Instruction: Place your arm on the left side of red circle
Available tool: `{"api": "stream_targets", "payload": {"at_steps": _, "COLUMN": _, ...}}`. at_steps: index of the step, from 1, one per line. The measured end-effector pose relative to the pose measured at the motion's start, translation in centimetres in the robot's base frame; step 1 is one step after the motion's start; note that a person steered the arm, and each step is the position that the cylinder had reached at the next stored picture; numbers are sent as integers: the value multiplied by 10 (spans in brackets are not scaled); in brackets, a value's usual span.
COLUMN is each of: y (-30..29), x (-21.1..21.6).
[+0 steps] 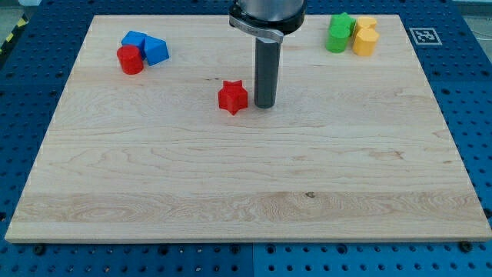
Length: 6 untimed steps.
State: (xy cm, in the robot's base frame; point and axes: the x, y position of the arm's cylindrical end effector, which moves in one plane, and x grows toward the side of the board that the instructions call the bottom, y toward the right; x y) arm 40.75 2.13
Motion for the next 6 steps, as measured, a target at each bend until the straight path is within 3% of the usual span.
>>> {"api": "stream_targets", "payload": {"at_steps": 1, "y": -30, "x": -42}}
{"api": "stream_targets", "payload": {"at_steps": 3, "y": -112, "x": -23}}
{"api": "stream_targets", "payload": {"at_steps": 4, "y": -185, "x": -23}}
{"api": "stream_targets", "payload": {"at_steps": 6, "y": -270, "x": -86}}
